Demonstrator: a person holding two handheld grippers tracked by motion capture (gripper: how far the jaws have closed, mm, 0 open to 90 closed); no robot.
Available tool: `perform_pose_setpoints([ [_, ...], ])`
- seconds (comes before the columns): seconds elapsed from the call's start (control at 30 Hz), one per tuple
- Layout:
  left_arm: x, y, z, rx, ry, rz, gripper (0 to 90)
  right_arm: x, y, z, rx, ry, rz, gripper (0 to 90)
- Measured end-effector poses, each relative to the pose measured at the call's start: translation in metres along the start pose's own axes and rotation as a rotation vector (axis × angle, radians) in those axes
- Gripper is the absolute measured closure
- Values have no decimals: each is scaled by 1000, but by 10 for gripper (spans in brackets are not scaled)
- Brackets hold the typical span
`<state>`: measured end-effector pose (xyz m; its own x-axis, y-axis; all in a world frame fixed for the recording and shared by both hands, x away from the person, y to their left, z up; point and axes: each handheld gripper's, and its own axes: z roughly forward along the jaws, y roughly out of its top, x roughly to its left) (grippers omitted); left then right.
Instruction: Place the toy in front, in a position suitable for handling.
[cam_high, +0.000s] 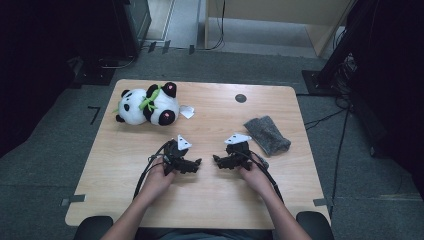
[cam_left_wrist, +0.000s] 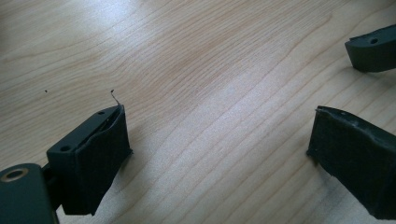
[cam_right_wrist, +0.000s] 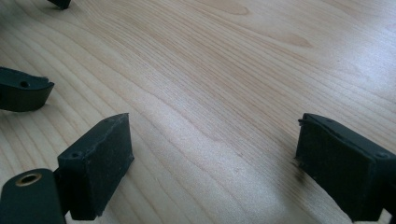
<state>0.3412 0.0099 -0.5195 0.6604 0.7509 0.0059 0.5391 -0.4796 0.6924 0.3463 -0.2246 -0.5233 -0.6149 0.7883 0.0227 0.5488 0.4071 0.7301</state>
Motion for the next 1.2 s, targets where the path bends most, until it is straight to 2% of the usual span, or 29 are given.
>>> perform_pose_setpoints([
  [0.5,0,0,0,-1,0,1,48,0,0,0,1,-3,5,103],
  [0.9,-1,-1,-1,2,-29,33,50,2,-2,-1,4,-3,3,83],
  [1.03,1,0,-2,1,-24,27,88,2,-2,-2,7,2,-2,73],
  [1.1,2,0,-4,1,-25,26,139,2,-3,-2,10,6,-6,62],
  [1.2,3,0,-5,3,-32,17,142,2,-4,-4,12,9,-11,55],
])
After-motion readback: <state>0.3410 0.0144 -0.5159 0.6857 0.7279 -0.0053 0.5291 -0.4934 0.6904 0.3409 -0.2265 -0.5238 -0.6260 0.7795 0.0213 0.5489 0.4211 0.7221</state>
